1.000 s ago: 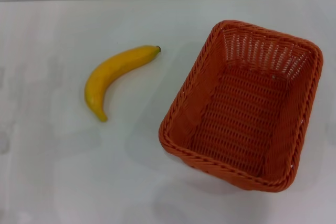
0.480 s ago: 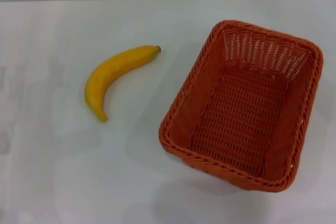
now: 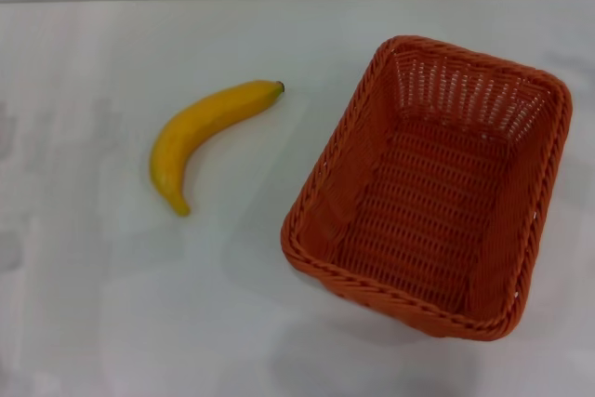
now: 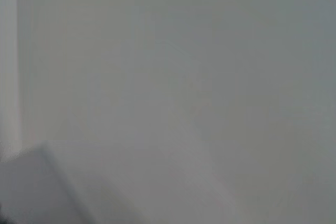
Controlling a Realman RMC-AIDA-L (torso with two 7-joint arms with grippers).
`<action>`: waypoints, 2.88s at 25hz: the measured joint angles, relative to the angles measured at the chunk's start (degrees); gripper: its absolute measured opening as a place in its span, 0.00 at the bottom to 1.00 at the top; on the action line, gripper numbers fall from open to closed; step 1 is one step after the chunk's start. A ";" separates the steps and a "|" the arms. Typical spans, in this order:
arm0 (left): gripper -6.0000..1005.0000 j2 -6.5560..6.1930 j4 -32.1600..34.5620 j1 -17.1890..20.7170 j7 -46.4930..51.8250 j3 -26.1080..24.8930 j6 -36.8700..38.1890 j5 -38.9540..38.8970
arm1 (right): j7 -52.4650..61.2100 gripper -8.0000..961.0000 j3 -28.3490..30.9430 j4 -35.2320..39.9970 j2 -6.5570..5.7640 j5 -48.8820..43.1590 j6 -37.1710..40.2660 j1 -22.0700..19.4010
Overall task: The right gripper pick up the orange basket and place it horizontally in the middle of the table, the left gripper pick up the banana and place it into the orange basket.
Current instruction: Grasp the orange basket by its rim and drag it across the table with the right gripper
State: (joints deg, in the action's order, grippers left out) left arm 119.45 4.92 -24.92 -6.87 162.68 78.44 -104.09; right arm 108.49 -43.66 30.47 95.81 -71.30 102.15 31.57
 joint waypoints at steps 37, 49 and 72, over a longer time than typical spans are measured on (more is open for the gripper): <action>0.87 -0.09 0.00 -1.84 -0.29 0.00 -3.01 5.06 | 17.97 0.78 -9.88 17.64 7.47 -62.03 -10.60 25.57; 0.87 -0.09 -0.02 -1.89 -0.34 0.00 -3.07 5.24 | 18.58 0.78 -12.56 18.40 10.12 -68.47 -15.71 26.04; 0.87 -0.09 0.00 -1.89 -0.34 0.00 -3.51 5.41 | 20.81 0.77 -19.03 18.81 12.72 -76.16 -21.35 26.79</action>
State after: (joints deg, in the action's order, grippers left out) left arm 119.35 4.92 -26.80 -7.21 162.68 74.92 -98.68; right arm 129.29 -62.69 49.28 108.53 -147.46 80.80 58.36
